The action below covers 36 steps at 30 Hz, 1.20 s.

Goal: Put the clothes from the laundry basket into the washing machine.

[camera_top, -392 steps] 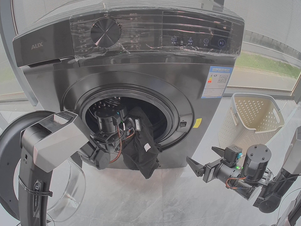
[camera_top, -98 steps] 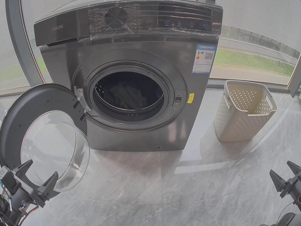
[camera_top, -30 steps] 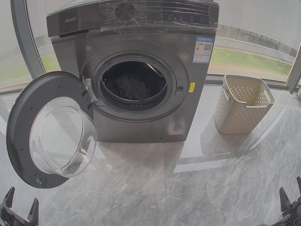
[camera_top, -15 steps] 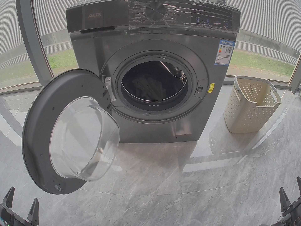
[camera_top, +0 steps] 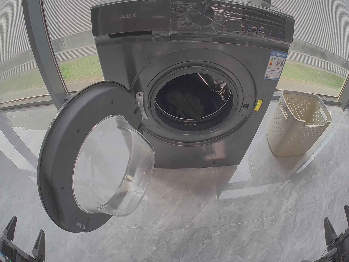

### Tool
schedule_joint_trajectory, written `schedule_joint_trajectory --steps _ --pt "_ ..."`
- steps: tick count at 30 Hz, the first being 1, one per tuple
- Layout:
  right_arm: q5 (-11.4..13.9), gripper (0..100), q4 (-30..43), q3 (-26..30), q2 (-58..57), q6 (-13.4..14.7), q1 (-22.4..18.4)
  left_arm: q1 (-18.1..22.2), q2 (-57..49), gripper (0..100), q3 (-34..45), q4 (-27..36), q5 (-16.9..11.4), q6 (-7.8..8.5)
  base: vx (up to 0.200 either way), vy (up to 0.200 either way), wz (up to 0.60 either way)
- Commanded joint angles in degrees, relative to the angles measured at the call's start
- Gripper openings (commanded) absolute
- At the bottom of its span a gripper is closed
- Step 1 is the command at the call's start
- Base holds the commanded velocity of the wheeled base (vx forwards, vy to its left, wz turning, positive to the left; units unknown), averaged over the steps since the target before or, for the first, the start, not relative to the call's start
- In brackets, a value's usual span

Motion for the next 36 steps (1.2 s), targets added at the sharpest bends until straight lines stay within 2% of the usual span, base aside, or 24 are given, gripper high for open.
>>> schedule_joint_trajectory --steps 1,2,4,8,9,11,12,14,16,18,23,26,29,30,32,34,36 --pt "0.0 100 0.0 1.0 -0.8 0.0 0.0 0.0 -0.8 100 0.9 0.0 -0.4 0.90 0.000 0.000 0.00" --pt "0.0 100 0.0 1.0 -0.8 0.0 0.0 -0.1 -0.8 100 0.9 0.0 -1.1 1.60 0.000 0.000 0.00" --pt "0.0 100 0.0 1.0 -0.8 0.0 0.0 -0.2 -0.8 100 0.8 0.1 -2.1 1.78 0.000 0.000 0.00" --pt "0.0 100 0.0 1.0 -0.8 0.0 0.0 -0.1 -0.8 100 0.9 0.0 -2.1 1.34 0.000 0.000 0.00" --pt "0.0 100 0.0 1.0 -0.8 0.0 0.0 -0.2 -0.8 100 0.8 0.0 -1.8 0.90 0.000 0.000 0.00" --pt "0.0 100 0.0 1.0 -0.8 0.0 0.0 -0.2 -0.8 100 0.8 0.0 -1.7 -1.03 0.000 0.100 0.00" --pt "0.0 100 0.0 1.0 -0.8 0.0 0.0 -0.2 -0.8 100 0.8 0.0 -1.7 -1.30 0.000 0.200 0.00" --pt "0.0 100 0.0 1.0 -0.8 0.0 0.0 -0.2 -0.8 100 0.8 0.0 -1.7 -1.03 0.000 0.200 0.00" --pt "0.0 100 0.0 1.0 -0.8 0.0 0.0 -0.2 -0.8 100 0.9 0.0 -1.8 0.37 0.000 0.200 0.00" --pt "0.0 100 0.0 1.0 -0.8 0.0 0.0 -0.1 -0.8 100 0.9 0.0 -1.8 0.81 0.000 0.000 0.00" --pt "0.0 100 0.0 1.0 -0.8 0.0 0.0 0.0 -0.8 100 0.9 0.0 -1.5 1.07 0.000 0.000 0.00" --pt "0.0 100 0.0 1.0 -0.8 0.0 0.0 0.0 -0.8 100 0.9 -0.1 -1.5 2.83 0.000 0.000 0.00" --pt "0.0 100 0.0 1.0 -0.8 0.0 0.0 0.0 -0.8 100 0.8 -0.7 -1.5 2.83 0.000 0.000 0.00" --pt "0.0 100 0.0 1.0 -0.8 0.0 0.0 0.0 -0.8 100 -1.0 -1.8 -1.3 2.57 0.000 0.000 0.00" --pt "0.0 100 0.0 1.0 -0.8 0.0 0.0 0.4 1.2 100 -9.6 -3.7 -1.8 2.31 0.000 0.000 0.00" --pt "0.0 100 0.0 1.0 -0.8 0.0 0.0 -0.3 7.4 100 -17.9 -1.9 -2.1 1.43 0.000 0.000 0.00" --pt "0.0 100 0.0 1.0 -0.8 0.0 0.0 -1.0 11.5 100 -20.9 1.0 -2.5 1.16 0.000 0.000 0.00"
